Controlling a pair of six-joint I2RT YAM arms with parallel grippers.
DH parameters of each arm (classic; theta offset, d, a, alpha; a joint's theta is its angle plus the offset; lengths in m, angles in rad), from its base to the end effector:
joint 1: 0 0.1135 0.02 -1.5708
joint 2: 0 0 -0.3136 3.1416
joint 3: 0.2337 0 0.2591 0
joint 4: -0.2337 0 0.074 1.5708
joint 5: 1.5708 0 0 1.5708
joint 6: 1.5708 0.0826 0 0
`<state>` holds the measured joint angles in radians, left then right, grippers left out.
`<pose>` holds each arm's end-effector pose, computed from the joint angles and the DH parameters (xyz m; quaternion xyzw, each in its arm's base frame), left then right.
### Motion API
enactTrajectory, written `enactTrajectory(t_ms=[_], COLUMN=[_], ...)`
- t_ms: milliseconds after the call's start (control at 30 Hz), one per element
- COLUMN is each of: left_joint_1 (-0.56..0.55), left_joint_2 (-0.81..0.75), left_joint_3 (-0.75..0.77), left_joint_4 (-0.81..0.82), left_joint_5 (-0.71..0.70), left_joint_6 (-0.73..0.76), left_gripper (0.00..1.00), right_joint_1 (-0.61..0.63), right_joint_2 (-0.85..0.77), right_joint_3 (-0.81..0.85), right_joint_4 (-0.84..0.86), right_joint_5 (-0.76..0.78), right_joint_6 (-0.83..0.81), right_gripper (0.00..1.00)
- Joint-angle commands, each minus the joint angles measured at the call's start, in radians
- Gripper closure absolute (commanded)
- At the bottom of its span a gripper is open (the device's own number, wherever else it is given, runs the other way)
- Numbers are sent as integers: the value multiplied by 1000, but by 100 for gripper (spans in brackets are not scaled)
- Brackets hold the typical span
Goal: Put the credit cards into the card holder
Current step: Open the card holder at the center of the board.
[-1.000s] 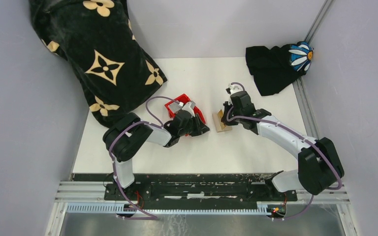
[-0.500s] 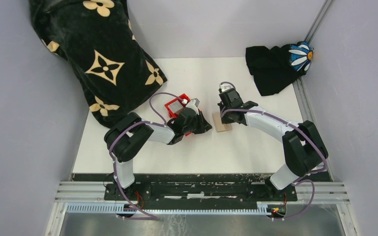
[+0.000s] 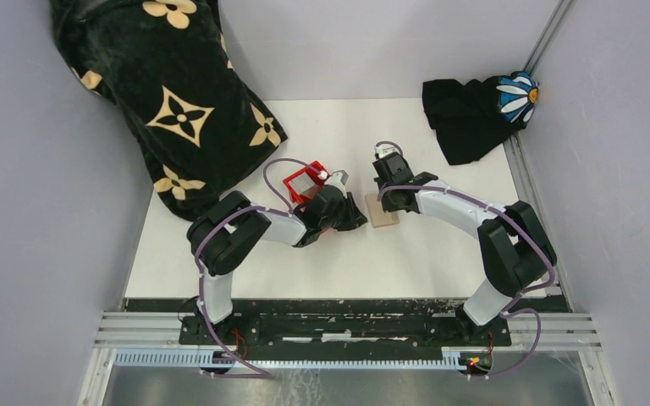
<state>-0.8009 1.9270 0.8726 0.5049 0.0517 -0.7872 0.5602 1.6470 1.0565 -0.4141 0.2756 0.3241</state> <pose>0.3028 -0.3185 0.1361 0.0186 0.8720 -0.3643 0.3264 0.3245 0.1770 0.2062 -0.0739 0.9490 -0.0008 0.3065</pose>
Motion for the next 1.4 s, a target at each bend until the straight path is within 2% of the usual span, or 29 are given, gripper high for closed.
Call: enactTrajectory(t_ms=[0, 433, 1367], left_joint_1=[-10, -15, -16], left_joint_2=[29, 47, 79], left_joint_3=[42, 60, 86], left_joint_4=[-2, -22, -42], left_joint_5=[-28, -39, -44], left_joint_6=[43, 52, 60], left_gripper=[78, 78, 79], right_joint_1=[4, -10, -136], right_joint_2=[4, 4, 25], right_joint_3=[31, 12, -87], right_joint_4=[15, 44, 170], right_joint_5=[69, 97, -107], right_joint_6=[-19, -10, 58], right_gripper=[99, 99, 99])
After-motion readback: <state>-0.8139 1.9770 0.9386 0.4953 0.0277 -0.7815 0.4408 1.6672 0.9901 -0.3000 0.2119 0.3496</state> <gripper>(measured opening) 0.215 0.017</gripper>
